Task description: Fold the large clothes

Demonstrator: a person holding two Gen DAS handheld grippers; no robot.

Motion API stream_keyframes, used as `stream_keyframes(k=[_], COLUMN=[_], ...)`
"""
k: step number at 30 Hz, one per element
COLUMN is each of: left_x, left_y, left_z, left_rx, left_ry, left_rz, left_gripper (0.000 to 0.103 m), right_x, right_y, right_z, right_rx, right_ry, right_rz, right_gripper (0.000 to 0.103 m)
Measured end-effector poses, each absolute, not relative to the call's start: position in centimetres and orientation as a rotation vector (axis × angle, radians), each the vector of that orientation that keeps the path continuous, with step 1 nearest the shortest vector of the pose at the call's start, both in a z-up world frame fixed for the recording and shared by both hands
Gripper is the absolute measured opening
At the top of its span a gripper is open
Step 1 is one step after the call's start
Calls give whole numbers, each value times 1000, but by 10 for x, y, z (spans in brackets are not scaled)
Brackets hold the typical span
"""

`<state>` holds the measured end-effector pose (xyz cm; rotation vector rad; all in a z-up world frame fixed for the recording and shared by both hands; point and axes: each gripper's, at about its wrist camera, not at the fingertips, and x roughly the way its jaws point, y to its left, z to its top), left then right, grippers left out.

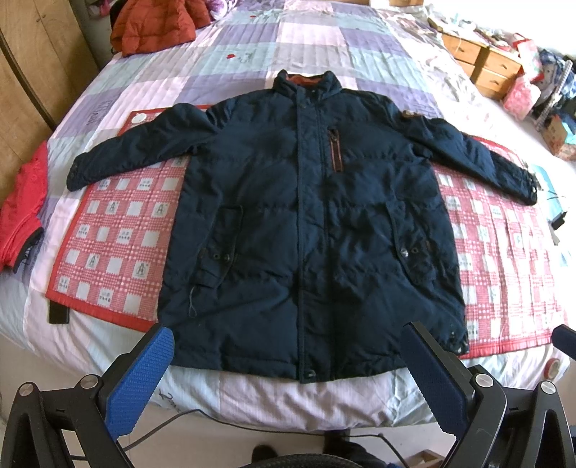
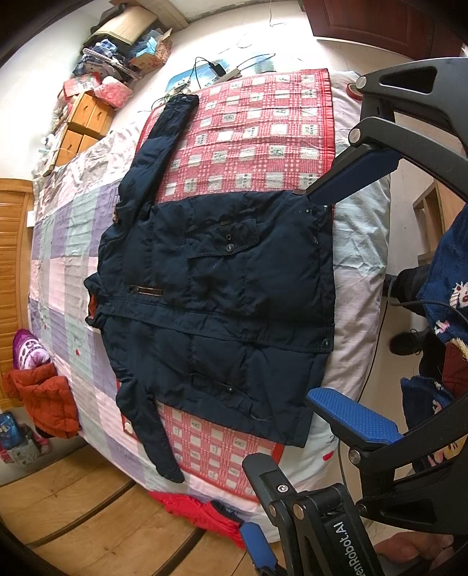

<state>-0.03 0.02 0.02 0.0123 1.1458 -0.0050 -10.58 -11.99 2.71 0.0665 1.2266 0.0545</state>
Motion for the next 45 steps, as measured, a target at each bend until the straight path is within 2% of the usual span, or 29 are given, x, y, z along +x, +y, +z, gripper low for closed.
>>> stream_keyframes(k=[45], left_x=[0], left_y=[0], left_z=[0], left_rx=[14], left_ry=[1148], left_rz=[-1], left_gripper=[103], right_x=[-93], right_y=[-124], right_z=[21], right_rx=[68], right_ry=[1230], right_rz=[57], right_gripper=[103])
